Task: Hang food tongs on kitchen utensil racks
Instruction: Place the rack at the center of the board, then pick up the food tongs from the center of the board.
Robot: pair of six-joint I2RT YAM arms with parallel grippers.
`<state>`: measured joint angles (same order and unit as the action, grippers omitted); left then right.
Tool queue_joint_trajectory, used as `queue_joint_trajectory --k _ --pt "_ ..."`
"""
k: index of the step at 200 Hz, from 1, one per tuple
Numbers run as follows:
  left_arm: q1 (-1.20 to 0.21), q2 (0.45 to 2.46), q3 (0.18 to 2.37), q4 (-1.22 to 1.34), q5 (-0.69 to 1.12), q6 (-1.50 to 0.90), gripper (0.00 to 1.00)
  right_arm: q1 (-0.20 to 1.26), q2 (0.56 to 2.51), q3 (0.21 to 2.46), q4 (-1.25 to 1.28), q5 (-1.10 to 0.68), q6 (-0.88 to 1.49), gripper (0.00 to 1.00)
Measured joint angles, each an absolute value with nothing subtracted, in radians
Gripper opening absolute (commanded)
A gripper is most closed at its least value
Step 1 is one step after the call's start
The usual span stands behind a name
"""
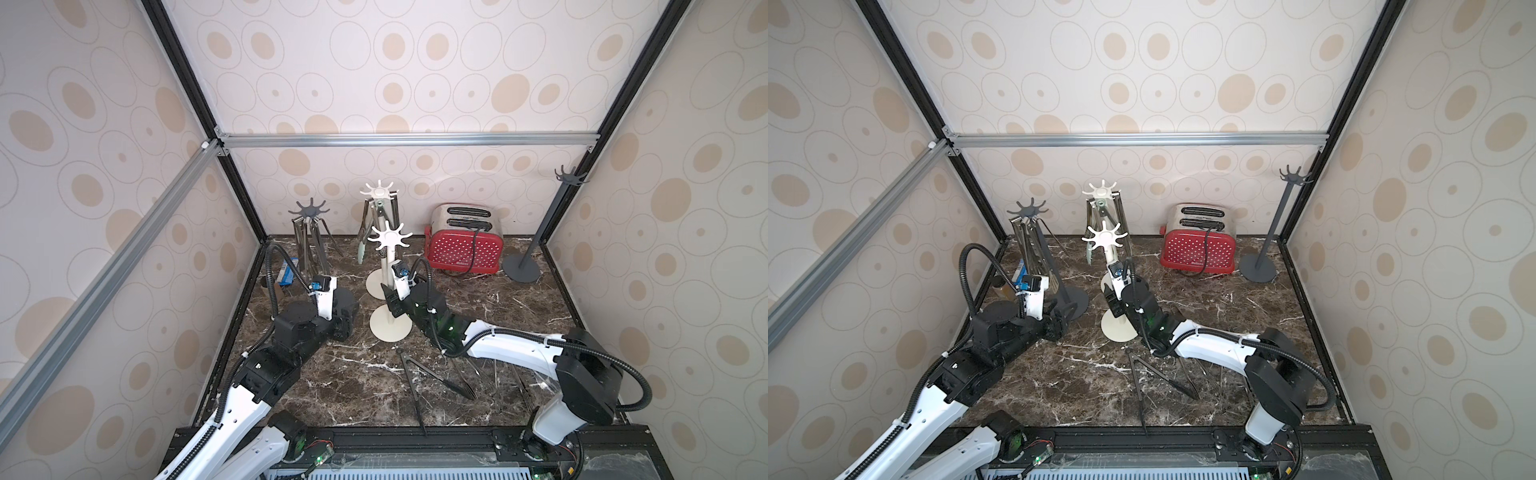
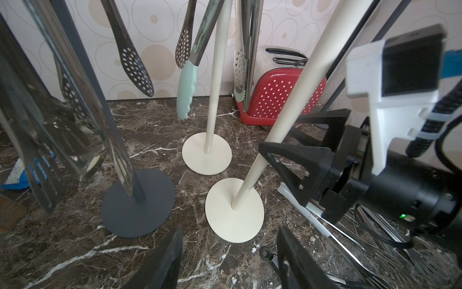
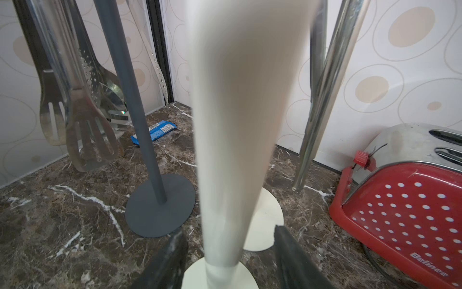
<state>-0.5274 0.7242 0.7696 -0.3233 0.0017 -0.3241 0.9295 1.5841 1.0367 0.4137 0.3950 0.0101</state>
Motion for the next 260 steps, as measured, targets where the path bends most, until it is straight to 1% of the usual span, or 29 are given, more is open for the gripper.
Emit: queue_joint_trajectory --k 42,62,86,115,155,193,230,260 --pt "-0.527 0.724 0.770 -0.324 0.002 -0.325 0.60 0.929 1.372 0.969 0.253 0.377 0.010 0.63" --pt "-0.527 0.725 0.770 -0.331 0.002 -0.325 0.60 0.929 1.278 0.953 0.129 0.369 0.019 0.60" --pt "-0.527 0.725 0.770 -0.343 0.001 -0.331 0.60 0.929 1.230 0.960 -0.083 0.336 0.047 0.55" --pt "-0.527 0.729 0.770 -0.368 0.001 -0.342 0.60 0.929 1.258 0.958 -0.347 0.245 0.109 0.48" --pt "-0.527 0.729 0.772 -0.390 0.001 -0.352 0.60 0.929 1.277 0.834 -0.485 0.131 0.191 0.47" --pt "-0.527 0.729 0.776 -0.400 -0.002 -0.355 0.60 0.930 1.348 0.796 -0.501 0.047 0.231 0.45" --pt "-0.527 0.729 0.777 -0.407 -0.004 -0.358 0.60 0.930 1.440 0.788 -0.474 0.015 0.250 0.43" --pt "-0.527 0.729 0.777 -0.409 -0.006 -0.360 0.60 0.930 1.500 0.785 -0.440 -0.001 0.265 0.39"
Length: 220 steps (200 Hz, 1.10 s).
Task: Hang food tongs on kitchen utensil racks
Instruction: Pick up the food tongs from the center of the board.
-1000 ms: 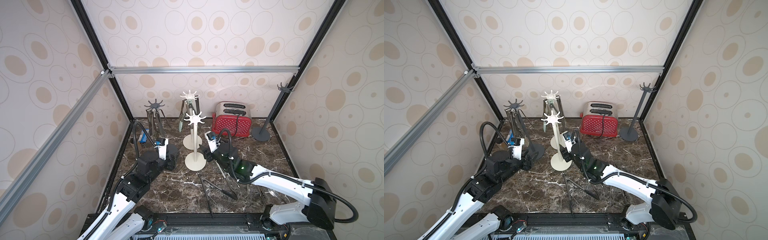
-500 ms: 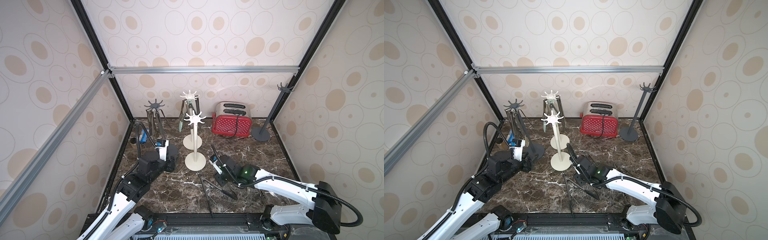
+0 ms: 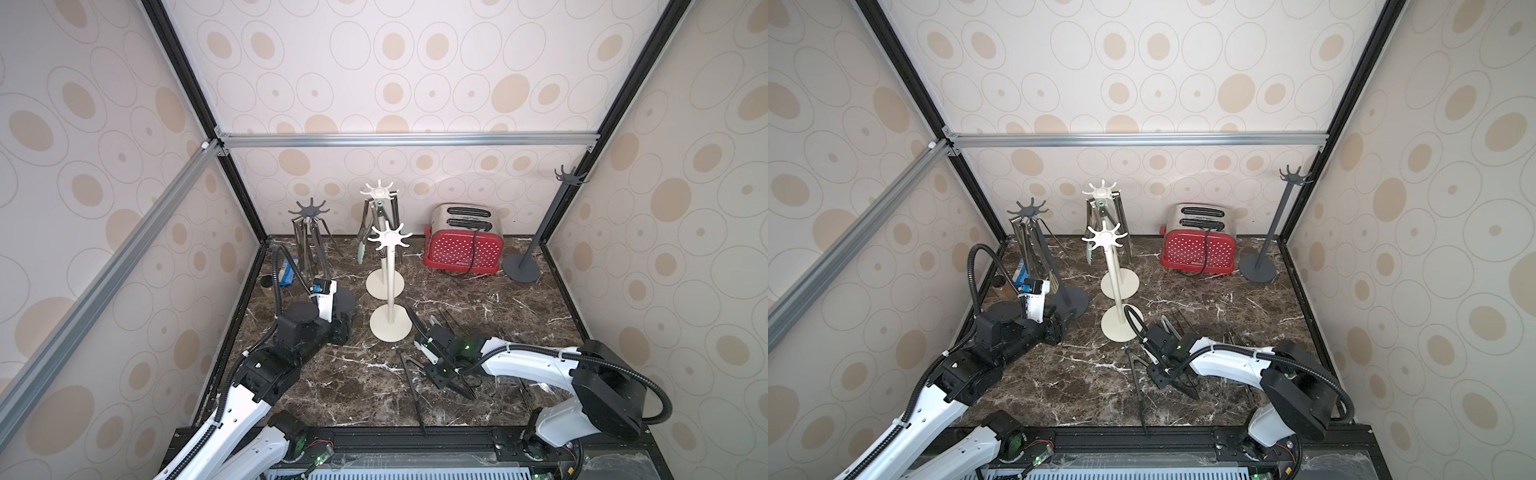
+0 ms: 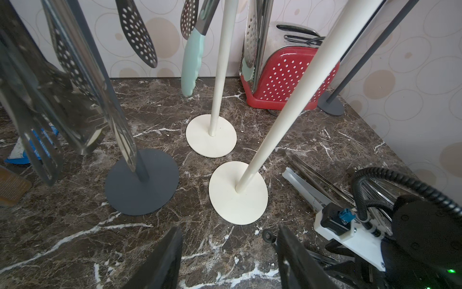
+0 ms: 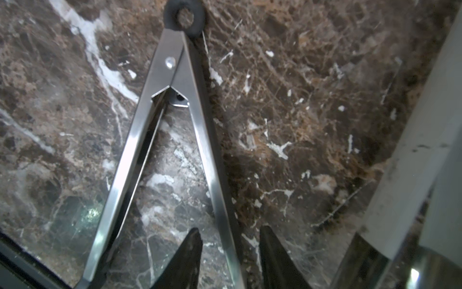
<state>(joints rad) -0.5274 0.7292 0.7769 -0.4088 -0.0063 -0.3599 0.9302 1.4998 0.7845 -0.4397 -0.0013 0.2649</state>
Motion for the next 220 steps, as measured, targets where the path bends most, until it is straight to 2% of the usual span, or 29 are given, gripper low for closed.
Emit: queue_joint_trajectory --k 55,100,154,220 --pt "-0.527 0.729 0.777 -0.416 -0.007 -0.361 0.60 0.930 1.547 0.782 -0.393 -0.011 0.273 0.15" --pt "-0.527 0.726 0.777 -0.424 -0.007 -0.362 0.60 0.930 1.545 0.776 -0.378 -0.017 0.263 0.00" --pt "-0.527 0.707 0.777 -0.428 -0.007 -0.363 0.60 0.930 1.450 0.739 -0.428 -0.014 0.227 0.00" --pt "-0.527 0.700 0.777 -0.427 -0.005 -0.363 0.60 0.917 1.040 0.715 -0.406 0.114 0.191 0.00"
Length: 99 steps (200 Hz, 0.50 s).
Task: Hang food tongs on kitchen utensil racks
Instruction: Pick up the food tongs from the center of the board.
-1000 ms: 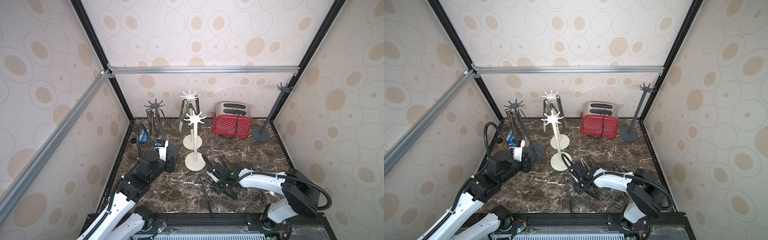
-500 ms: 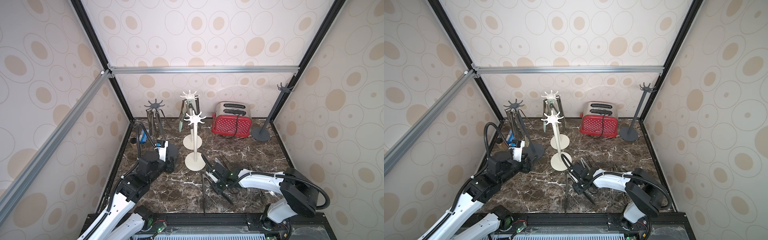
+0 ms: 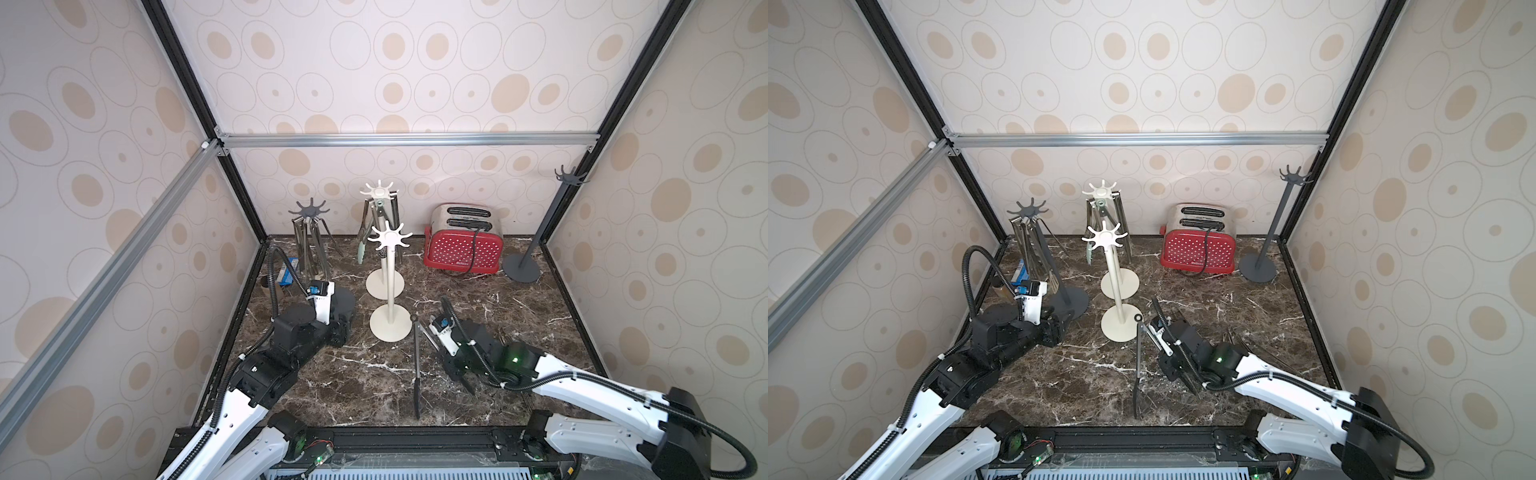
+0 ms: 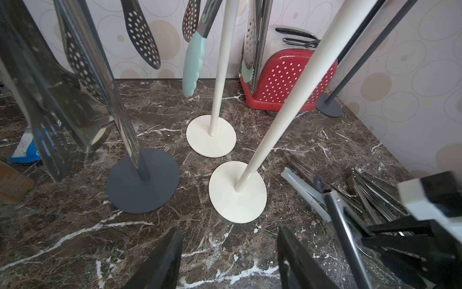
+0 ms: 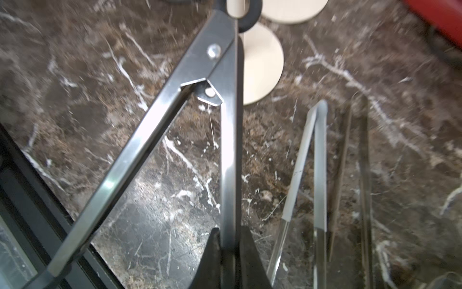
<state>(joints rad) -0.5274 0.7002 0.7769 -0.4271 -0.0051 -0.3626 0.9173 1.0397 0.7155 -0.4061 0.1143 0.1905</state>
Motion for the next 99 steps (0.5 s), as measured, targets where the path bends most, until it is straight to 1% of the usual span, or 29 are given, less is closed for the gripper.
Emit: queue_joint_trajectory --k 25,45,70,99 --pt "-0.527 0.700 0.776 -0.422 -0.002 -0.363 0.60 0.885 0.911 0.712 -0.355 0.134 0.136 0.00" --pt "-0.527 0.699 0.776 -0.414 0.002 -0.363 0.60 0.823 0.838 0.712 -0.299 0.102 0.088 0.00" --pt "-0.527 0.699 0.776 -0.403 0.013 -0.363 0.61 0.692 0.816 0.727 -0.239 -0.027 0.054 0.00" --pt "-0.527 0.699 0.775 -0.398 0.022 -0.362 0.61 0.551 0.874 0.799 -0.202 -0.233 0.020 0.00"
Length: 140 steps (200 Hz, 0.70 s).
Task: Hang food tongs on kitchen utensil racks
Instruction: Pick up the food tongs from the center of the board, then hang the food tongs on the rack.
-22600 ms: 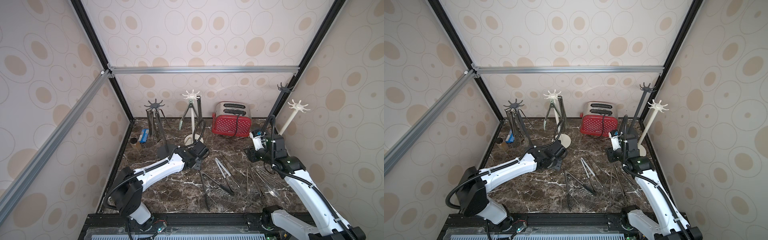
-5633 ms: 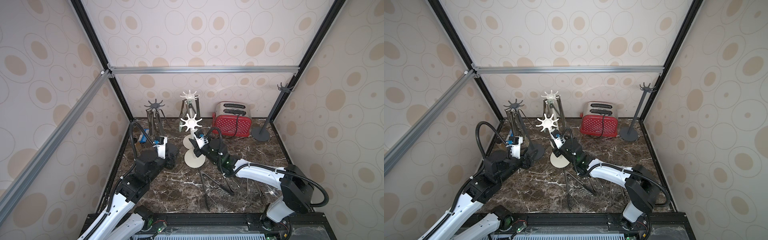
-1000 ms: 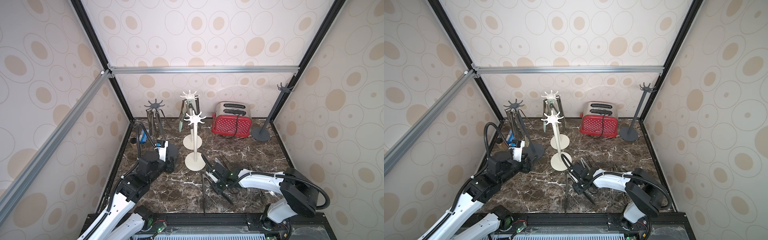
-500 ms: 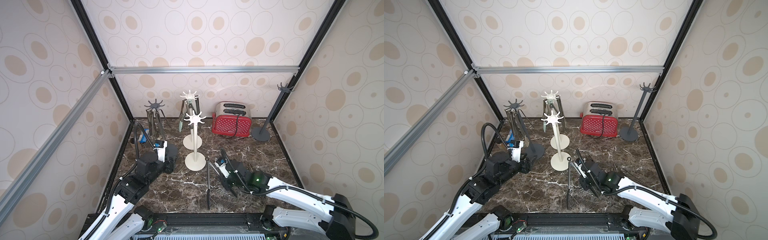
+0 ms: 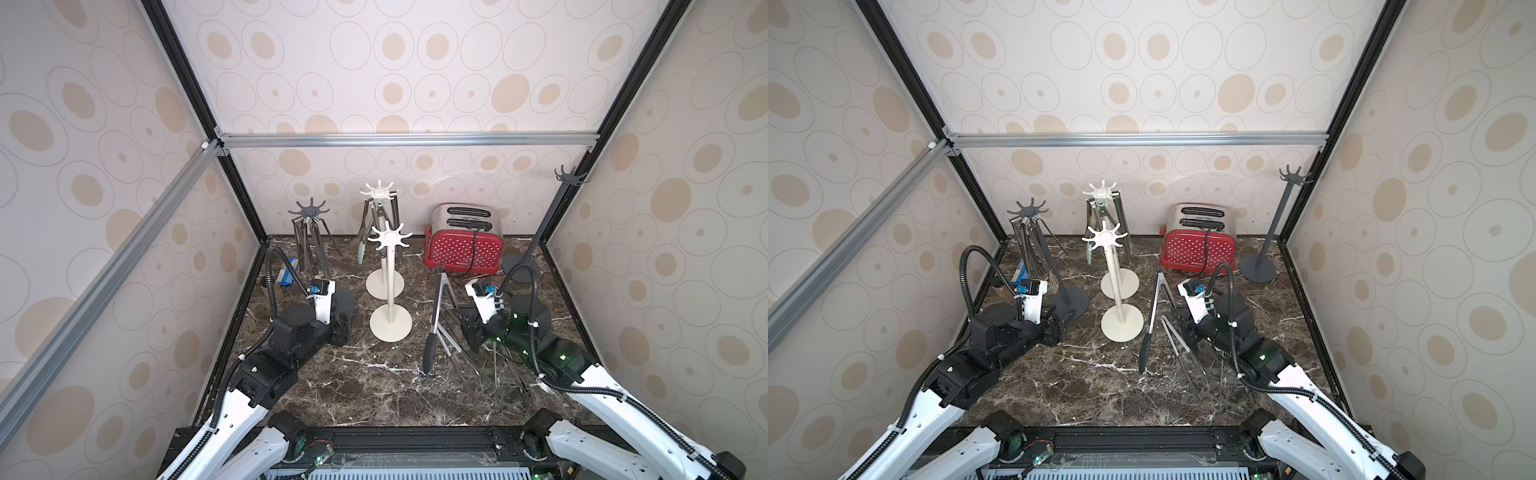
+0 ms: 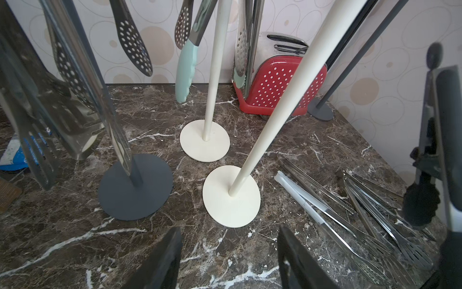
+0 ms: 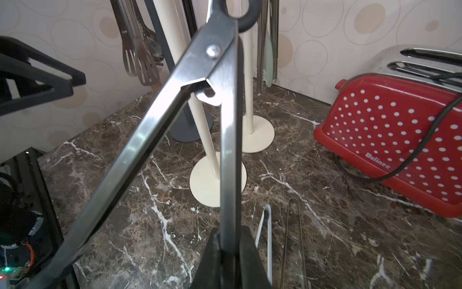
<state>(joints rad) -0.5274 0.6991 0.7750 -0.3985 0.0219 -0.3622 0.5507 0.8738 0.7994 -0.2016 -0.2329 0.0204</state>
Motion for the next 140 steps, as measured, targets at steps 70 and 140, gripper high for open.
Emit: queue_joint_trajectory --k 70,140 --pt "-0.527 0.694 0.756 -0.383 0.035 -0.362 0.61 0.356 1.067 0.971 -0.075 -0.693 -0.025 0.00" --pt "-0.527 0.695 0.756 -0.378 0.037 -0.362 0.61 0.319 1.258 1.165 -0.089 -0.927 -0.073 0.00"
